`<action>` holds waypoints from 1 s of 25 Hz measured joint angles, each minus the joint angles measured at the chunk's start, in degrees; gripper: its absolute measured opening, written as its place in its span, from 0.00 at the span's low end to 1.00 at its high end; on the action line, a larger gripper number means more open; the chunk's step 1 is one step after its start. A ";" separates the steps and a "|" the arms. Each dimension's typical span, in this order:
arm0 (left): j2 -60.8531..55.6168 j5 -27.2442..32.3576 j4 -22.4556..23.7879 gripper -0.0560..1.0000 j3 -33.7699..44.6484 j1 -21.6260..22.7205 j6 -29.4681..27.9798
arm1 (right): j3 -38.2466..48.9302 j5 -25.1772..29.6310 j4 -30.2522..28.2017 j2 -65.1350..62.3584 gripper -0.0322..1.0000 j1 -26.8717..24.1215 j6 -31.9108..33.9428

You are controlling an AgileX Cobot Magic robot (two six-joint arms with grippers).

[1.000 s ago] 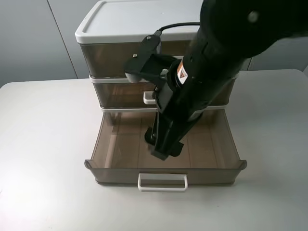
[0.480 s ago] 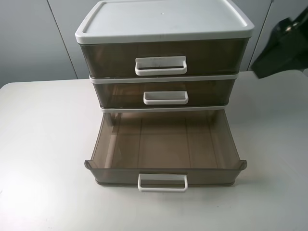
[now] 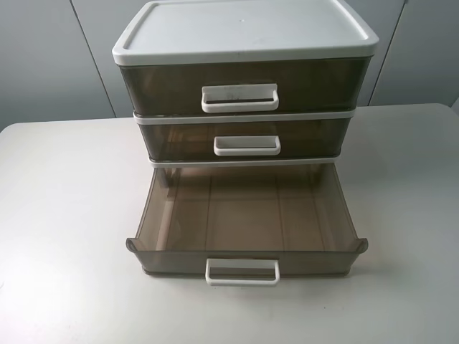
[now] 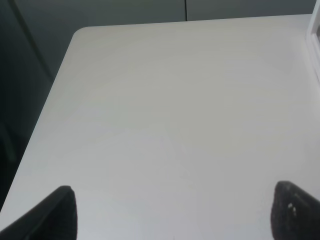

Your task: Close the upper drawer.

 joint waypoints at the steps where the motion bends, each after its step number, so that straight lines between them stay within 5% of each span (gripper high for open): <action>1: 0.00 0.00 0.00 0.76 0.00 0.00 0.00 | 2.81 -0.83 0.51 -3.01 0.64 0.00 1.07; 7: 0.00 0.00 0.00 0.76 0.00 0.00 0.00 | 14.63 -4.38 2.39 -18.88 0.64 2.04 5.64; 15: 0.00 0.00 0.00 0.76 0.00 0.00 0.00 | 19.77 -3.05 1.18 -34.24 0.64 3.54 6.01; 25: 0.00 0.00 0.00 0.76 0.00 0.00 0.00 | 21.44 0.36 4.44 -35.23 0.64 4.08 3.42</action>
